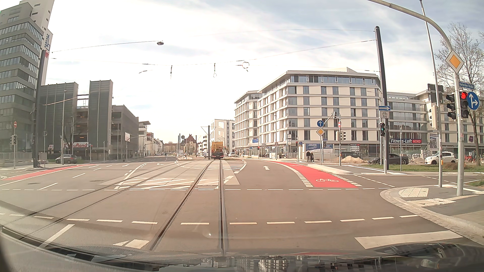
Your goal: Follow the waypoints while adhering to traffic rules and regulations
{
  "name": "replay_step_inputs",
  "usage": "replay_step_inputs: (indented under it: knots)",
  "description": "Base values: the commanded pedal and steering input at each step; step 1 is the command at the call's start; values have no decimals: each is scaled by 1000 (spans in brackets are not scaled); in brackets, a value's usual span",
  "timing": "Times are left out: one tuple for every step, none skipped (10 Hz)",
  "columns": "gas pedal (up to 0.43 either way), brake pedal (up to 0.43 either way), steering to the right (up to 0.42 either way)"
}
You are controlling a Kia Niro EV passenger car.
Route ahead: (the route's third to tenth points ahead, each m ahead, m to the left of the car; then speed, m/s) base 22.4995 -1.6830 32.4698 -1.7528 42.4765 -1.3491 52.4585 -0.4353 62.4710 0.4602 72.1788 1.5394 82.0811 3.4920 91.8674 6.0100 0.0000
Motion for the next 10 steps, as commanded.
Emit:
replay_step_inputs:
  knots:
    - [0,195,61]
    - [0,201,61]
    - [0,201,61]
    - [0,201,61]
    - [0,201,61]
    - [0,201,61]
    - [0,201,61]
    - [0,201,61]
    - [0,201,61]
    - [0,201,61]
